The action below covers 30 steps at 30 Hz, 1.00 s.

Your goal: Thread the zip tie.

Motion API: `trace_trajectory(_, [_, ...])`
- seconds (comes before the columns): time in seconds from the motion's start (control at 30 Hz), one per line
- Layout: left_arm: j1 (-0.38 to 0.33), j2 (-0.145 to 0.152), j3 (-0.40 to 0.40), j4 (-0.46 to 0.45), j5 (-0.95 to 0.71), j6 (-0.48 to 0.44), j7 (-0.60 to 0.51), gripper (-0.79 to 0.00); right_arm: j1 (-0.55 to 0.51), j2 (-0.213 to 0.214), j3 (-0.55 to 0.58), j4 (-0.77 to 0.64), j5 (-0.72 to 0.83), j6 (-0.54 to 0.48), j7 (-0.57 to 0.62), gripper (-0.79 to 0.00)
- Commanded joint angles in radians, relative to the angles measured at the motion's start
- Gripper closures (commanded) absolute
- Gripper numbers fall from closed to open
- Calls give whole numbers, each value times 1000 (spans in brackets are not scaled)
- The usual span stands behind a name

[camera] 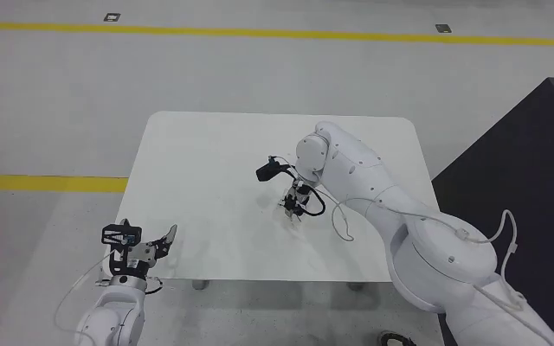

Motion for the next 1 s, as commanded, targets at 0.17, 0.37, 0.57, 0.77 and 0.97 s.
trace_trajectory(0.17, [0, 0, 0, 0, 0, 0, 0, -785, -3, -5, 0, 3, -22, 3, 3, 0])
trace_trajectory(0.37, [0, 0, 0, 0, 0, 0, 0, -785, -3, -5, 0, 3, -22, 3, 3, 0])
trace_trajectory(0.57, [0, 0, 0, 0, 0, 0, 0, -785, -8, -2, 6, -2, -27, 7, -31, 0])
trace_trajectory(0.77, [0, 0, 0, 0, 0, 0, 0, -785, -13, 9, 25, 9, -37, 22, -58, 0])
trace_trajectory(0.97, [0, 0, 0, 0, 0, 0, 0, -785, -28, 11, 46, 28, -29, -3, -80, 0])
